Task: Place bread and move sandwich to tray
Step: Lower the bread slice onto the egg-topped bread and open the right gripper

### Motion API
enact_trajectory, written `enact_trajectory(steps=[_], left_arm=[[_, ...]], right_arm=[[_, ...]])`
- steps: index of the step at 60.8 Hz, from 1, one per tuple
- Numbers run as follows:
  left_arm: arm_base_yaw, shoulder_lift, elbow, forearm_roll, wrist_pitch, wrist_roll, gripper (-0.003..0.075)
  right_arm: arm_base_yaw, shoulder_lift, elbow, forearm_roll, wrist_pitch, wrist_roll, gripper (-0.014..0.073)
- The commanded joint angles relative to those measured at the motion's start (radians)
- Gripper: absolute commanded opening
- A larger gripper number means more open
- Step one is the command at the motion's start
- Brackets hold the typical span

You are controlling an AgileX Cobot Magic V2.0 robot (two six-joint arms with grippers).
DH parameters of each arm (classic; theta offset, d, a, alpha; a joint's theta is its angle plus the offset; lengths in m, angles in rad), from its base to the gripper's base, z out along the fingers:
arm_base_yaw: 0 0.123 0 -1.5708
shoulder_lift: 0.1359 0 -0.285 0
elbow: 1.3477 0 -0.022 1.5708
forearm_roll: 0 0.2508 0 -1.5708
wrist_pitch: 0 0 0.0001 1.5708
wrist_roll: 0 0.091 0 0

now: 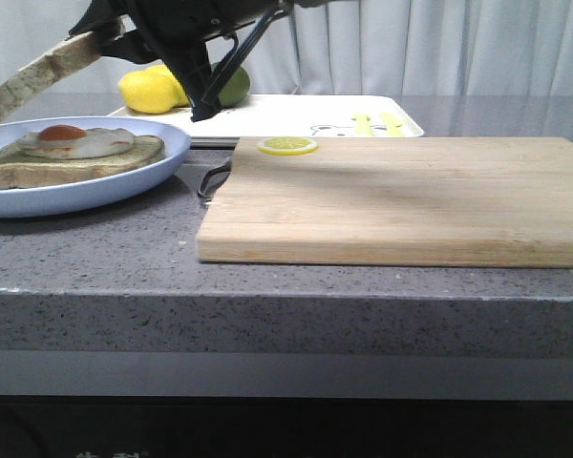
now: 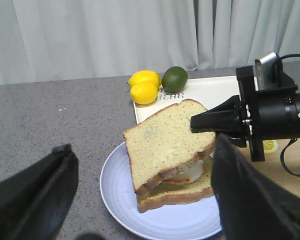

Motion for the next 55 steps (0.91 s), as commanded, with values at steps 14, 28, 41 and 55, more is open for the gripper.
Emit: enact_trajectory(steps=[14,28,41,55], left_arm=[[-0.007,0.013,-0.024,-0.001,-0.088,-0.010,0.0544],[-0.007,0.013,-0.024,-0.001,-0.088,-0.010,0.0544],[-0.007,0.013,-0.024,-0.001,-0.088,-0.010,0.0544],[-0.007,0.013,-0.024,-0.001,-0.088,-0.010,0.0544]], right_arm=[[-0.009,-0.060,-0.007,0.084,0.019,-0.006,0.0124],[-0.028,-0.060,-0.007,0.013,0.030,-0.006,0.0346],[-0.030,-0.060,-0.007,-0.022,0.050,-0.006,0.0424],[-0.076,-0.060,-0.007,-0.144,0.147,-0.006,0.0424]])
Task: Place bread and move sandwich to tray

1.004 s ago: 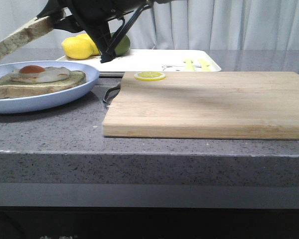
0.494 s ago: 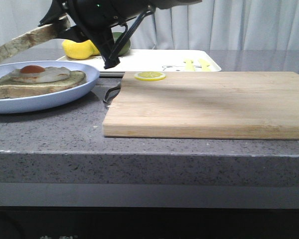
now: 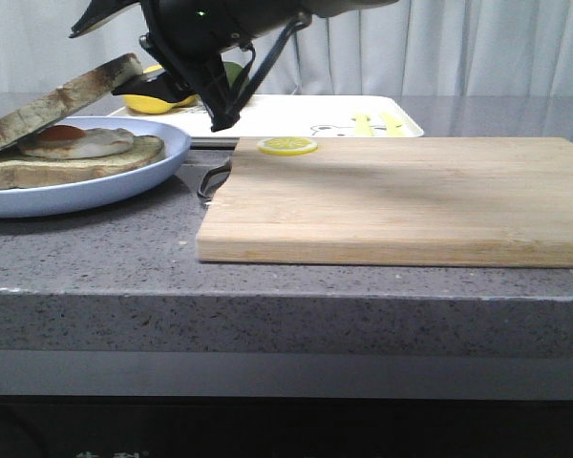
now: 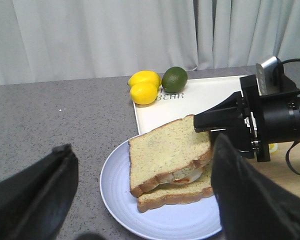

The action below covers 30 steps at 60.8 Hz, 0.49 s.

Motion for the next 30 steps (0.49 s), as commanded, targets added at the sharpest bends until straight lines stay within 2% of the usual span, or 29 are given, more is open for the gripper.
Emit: enact_trajectory(steps=[1,14,21,30], left_arm=[[-0.007,0.013,-0.026,-0.001,-0.088,-0.010,0.0544],[-0.007,0.013,-0.026,-0.001,-0.088,-0.010,0.0544],[-0.007,0.013,-0.026,-0.001,-0.088,-0.010,0.0544],[-0.007,0.013,-0.026,-0.001,-0.088,-0.010,0.0544]], right_arm=[[-0.037,-0.060,-0.029,-0.048,0.092,-0.006,0.0424],[-0.140,-0.081,-0.029,-0.194,0.251,0.066,0.0424],[-0.187,-0.125,-0.029,-0.377,0.303,0.134,0.0424],[-0.206,-0.232,-0.029,-0.709,0.343,0.227,0.0424]])
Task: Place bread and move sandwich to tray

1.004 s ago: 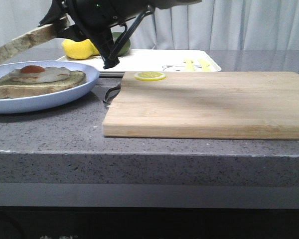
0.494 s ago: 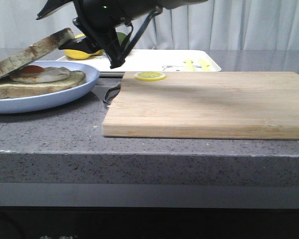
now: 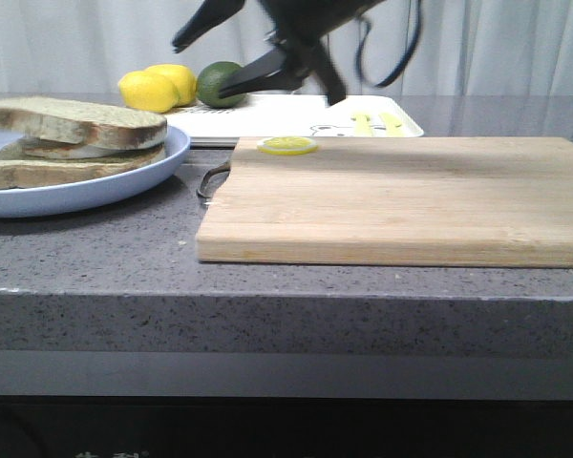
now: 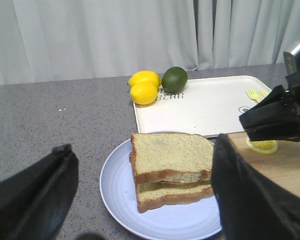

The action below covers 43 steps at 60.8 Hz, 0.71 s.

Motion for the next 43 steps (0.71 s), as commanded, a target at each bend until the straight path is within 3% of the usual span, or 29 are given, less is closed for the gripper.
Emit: enact_trajectory(steps=[1,10,18,43], left_arm=[[-0.007,0.013,-0.026,-0.001,-0.088,-0.010,0.0544],[-0.007,0.013,-0.026,-0.001,-0.102,-0.010,0.0544],[-0.007,0.013,-0.026,-0.001,-0.113,-0.010,0.0544],[-0.007,0.013,-0.026,-0.001,-0.113,-0.010,0.0544]], right_arm=[[-0.009,-0.140,-0.029,-0.190,0.052,0.068,0.0424],[-0.009,-0.283,-0.029,-0.543,0.109,0.170,0.0424],[-0.009,-0.438,-0.006,-0.766,0.139,0.246,0.0424],[-0.009,-1.113,0.470,-0.915,-0.052,0.245,0.0424]])
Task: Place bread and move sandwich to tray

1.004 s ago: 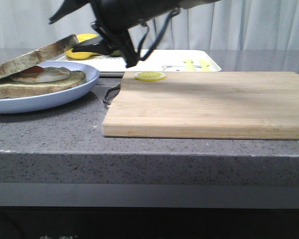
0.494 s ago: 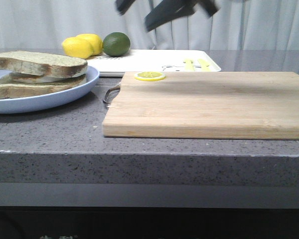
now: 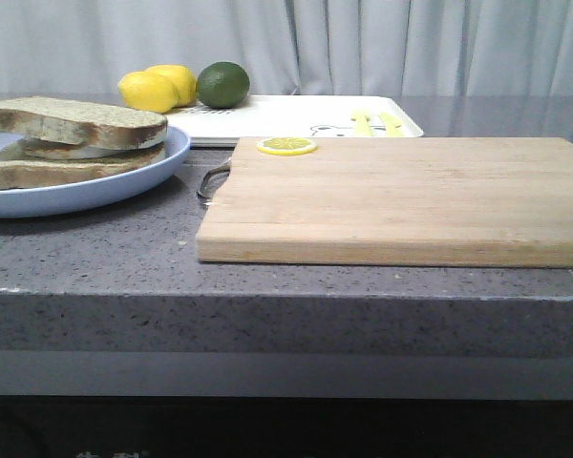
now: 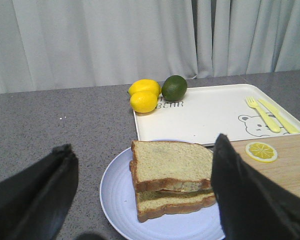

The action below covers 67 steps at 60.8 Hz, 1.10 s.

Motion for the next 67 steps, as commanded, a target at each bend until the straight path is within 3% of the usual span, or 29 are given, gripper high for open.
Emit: enact_trajectory(steps=[1,19,31,45,67], left_arm=[[-0.007,0.013,-0.026,-0.001,-0.081,-0.010,0.0544],[-0.007,0.013,-0.026,-0.001,-0.077,-0.010,0.0544],[-0.007,0.027,-0.049,0.054,0.031,-0.010,0.0544],[-0.007,0.120,-0.131,0.165,0.188,-0.048,0.0544],[0.009,0.454,-0.316,0.246,0.449,-0.151,0.0544]], right_arm=[[-0.006,-0.156,0.071,-0.014,-0.102,-0.001,0.0424],[-0.007,-0.538,0.276,-0.041,-0.079,0.000,0.0377],[-0.009,-0.522,0.276,-0.043,-0.009,0.019,0.0360],[-0.009,-0.501,0.276,-0.043,-0.029,0.027,0.0360],[-0.009,-0.501,0.276,-0.043,-0.015,0.027,0.0360]])
